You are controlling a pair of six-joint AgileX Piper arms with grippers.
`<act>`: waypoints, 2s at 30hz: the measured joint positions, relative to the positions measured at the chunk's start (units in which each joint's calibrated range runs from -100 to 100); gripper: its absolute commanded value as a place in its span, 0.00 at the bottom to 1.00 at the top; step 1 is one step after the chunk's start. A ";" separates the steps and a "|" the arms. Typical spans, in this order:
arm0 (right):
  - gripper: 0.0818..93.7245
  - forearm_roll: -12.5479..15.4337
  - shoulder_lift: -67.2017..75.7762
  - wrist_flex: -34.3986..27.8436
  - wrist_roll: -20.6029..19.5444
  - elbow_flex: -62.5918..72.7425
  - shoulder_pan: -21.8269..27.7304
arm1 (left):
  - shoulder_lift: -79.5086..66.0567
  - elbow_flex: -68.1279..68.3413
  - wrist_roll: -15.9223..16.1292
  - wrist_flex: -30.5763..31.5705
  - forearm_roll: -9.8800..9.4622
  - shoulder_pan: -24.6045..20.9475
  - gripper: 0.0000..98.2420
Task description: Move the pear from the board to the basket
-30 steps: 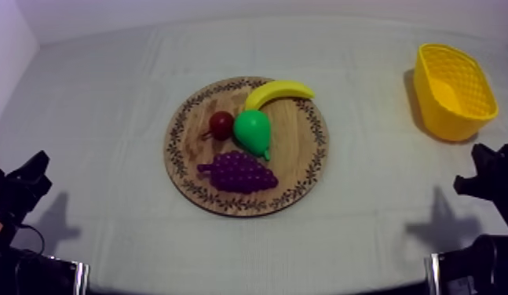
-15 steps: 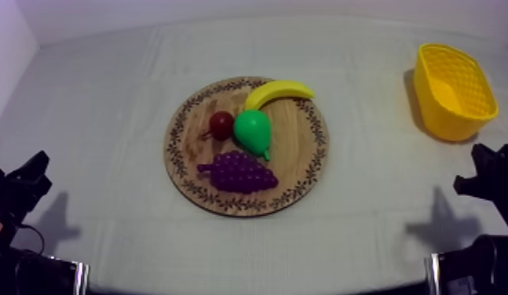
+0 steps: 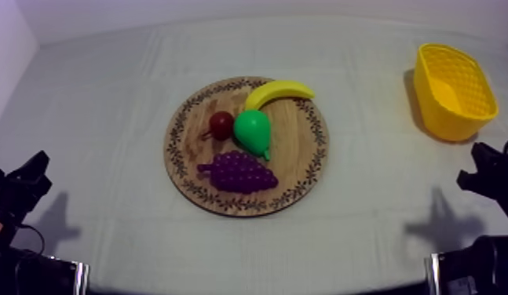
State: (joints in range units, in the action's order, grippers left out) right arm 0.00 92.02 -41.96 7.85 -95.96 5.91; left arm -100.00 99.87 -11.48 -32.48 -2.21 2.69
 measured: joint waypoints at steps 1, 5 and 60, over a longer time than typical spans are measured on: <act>0.20 0.00 -1.32 0.00 -0.03 0.80 -0.04 | 0.00 0.00 0.00 0.00 0.00 0.00 0.00; 0.46 -0.31 -7.19 -0.52 -0.03 5.22 -0.35 | 0.00 0.00 0.00 0.00 0.00 0.00 0.00; 0.82 13.81 -70.02 -2.09 19.85 46.38 -30.03 | 0.00 0.00 -0.01 0.00 0.00 0.00 0.00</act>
State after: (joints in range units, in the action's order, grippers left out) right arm 13.81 21.99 -44.05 27.70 -49.58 -24.12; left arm -100.00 99.87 -11.48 -32.48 -2.21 2.69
